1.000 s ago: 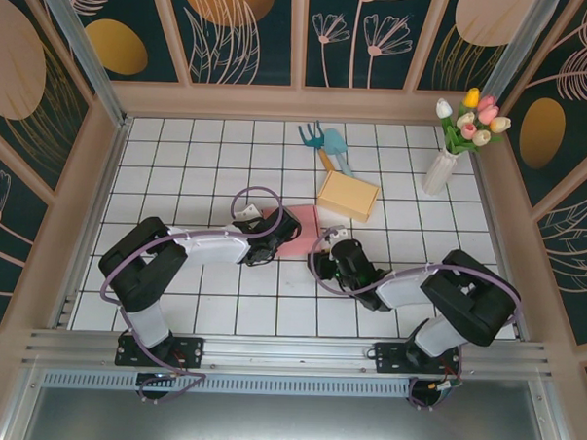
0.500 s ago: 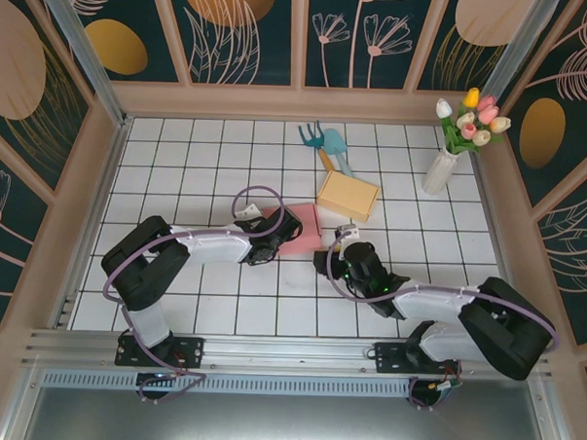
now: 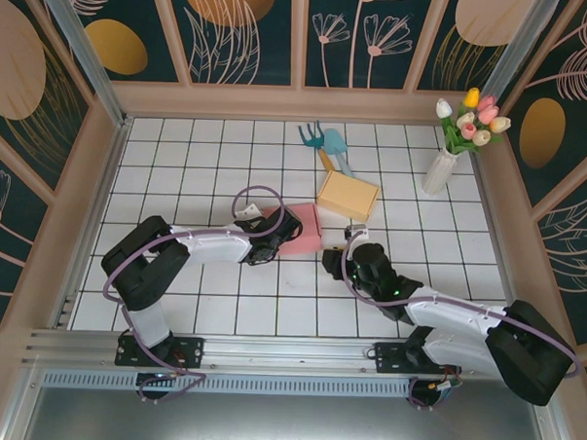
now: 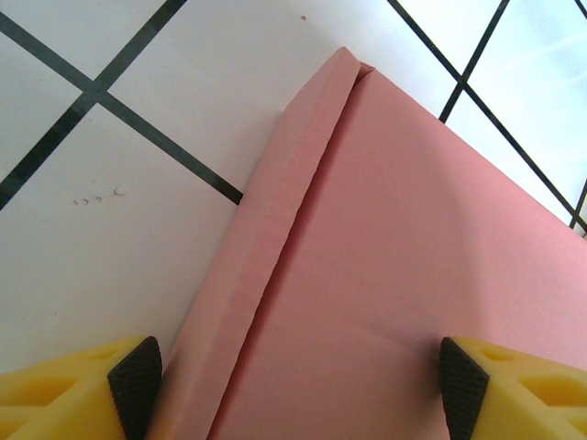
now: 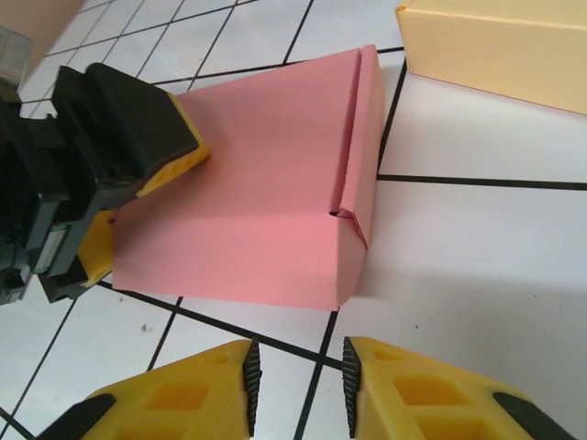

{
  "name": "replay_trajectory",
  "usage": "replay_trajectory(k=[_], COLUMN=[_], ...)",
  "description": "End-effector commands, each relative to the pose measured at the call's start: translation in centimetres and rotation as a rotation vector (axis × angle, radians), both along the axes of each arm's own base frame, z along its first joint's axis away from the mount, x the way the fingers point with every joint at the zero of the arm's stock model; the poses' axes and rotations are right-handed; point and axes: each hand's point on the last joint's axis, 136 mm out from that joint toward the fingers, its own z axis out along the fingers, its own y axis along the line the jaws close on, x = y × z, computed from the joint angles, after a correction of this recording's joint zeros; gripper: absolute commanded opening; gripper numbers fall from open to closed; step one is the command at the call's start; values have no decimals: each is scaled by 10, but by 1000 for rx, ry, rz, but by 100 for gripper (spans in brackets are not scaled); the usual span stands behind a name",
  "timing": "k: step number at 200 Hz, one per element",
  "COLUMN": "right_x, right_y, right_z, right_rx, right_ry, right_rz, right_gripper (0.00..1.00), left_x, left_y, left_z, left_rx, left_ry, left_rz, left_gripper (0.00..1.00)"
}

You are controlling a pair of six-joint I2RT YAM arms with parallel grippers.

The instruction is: Fold the paper box

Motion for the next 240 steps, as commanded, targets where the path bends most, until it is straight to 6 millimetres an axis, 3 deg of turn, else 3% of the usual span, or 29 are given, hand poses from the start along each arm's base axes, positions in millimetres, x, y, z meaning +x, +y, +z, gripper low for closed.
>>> replay_trajectory(k=[1, 89, 129, 240], right_x=[5, 21, 27, 34], right_y=[2, 30, 30, 26], right_z=[5, -18, -29, -14], right_rx=[18, -1, -29, -42], right_ry=[7, 66, 76, 45], right_rz=[-10, 39, 16, 1], right_gripper=[33, 33, 33, 39], left_x=[-51, -50, -50, -49], left_y=[55, 54, 54, 56], left_z=[-59, -55, -52, -54], left_rx=[225, 227, 224, 233], left_ry=[262, 257, 255, 251], left_rz=[-20, -28, -28, -22], left_gripper=[78, 78, 78, 78])
